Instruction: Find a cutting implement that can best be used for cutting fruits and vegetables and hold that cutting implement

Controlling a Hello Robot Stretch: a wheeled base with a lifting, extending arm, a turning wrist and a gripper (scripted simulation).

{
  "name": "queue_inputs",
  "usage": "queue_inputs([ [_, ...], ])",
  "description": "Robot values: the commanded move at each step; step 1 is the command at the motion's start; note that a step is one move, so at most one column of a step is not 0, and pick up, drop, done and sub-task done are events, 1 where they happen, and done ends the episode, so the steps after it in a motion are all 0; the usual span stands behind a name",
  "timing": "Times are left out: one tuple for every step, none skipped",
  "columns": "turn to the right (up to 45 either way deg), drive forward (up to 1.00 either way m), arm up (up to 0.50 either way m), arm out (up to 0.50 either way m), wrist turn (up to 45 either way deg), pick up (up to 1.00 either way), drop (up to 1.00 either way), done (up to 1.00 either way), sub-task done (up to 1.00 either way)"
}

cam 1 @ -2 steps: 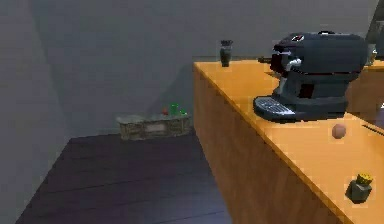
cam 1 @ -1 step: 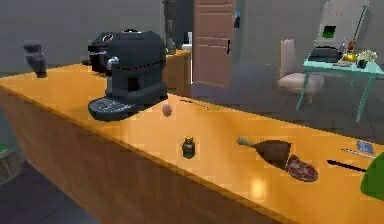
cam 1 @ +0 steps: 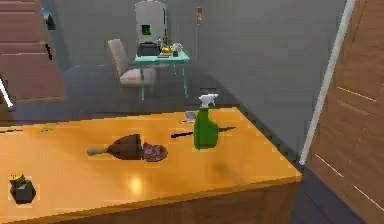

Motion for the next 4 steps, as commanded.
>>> queue_inputs([
  [45.0, 0.00, 0.00, 0.00, 0.0, 0.00, 0.00, 0.00, 0.00],
  [3.0, 0.00, 0.00, 0.00, 0.0, 0.00, 0.00, 0.00, 0.00],
  [45.0, 0.00, 0.00, 0.00, 0.0, 0.00, 0.00, 0.00, 0.00],
  [33.0, 0.00, 0.00, 0.00, 0.0, 0.00, 0.00, 0.00, 0.00],
])
